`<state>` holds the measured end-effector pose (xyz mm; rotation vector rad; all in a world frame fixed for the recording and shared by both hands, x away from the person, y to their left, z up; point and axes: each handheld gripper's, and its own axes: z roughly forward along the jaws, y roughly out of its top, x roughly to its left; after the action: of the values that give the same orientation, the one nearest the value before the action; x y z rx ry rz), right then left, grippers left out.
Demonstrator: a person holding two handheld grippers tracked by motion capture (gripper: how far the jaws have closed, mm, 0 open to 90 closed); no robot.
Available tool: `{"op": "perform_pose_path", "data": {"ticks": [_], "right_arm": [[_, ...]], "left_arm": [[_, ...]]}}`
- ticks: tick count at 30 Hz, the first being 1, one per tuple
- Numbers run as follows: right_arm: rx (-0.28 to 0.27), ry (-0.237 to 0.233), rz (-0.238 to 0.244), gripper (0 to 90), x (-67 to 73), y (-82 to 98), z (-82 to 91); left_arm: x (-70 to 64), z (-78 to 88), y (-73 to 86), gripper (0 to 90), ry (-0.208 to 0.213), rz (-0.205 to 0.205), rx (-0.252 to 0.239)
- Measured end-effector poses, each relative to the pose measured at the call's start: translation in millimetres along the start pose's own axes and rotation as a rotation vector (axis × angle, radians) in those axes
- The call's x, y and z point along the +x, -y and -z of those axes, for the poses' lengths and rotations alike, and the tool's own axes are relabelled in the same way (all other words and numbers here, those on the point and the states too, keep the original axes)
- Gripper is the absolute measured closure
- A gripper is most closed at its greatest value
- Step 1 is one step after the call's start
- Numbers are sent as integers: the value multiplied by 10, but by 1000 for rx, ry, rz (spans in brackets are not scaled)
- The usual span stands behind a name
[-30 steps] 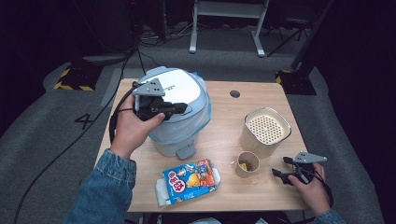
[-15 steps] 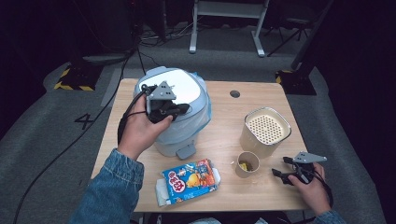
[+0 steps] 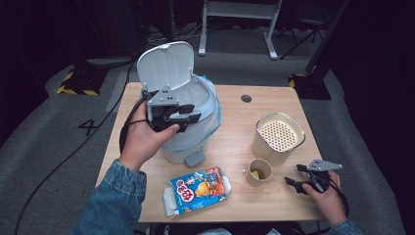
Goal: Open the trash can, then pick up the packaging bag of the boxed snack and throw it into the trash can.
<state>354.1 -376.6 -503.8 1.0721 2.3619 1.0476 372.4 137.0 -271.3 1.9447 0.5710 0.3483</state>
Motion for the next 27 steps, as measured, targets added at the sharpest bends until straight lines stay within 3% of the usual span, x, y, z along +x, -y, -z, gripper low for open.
{"op": "perform_pose_path", "data": {"ticks": [1,4,7,12,16,24,27], "right_arm": [[0,0,0,210,0,0,0],[0,0,0,210,0,0,0],[0,0,1,210,1,0,0],[0,1,1,210,1,0,0],[0,0,0,209,0,0,0],[1,-3,1,206,-5,-3,-2],[0,-4,2,206,-5,-3,-3]], "left_arm": [[-33,18,4,515,19,-18,3],[-164,61,32,491,69,-52,32],[-278,91,89,451,97,-63,39],[-427,96,271,428,93,-74,58],[-442,46,477,419,85,-55,74],[-361,-95,1040,388,72,-9,126],[-328,-189,1244,395,70,-10,153]]}}
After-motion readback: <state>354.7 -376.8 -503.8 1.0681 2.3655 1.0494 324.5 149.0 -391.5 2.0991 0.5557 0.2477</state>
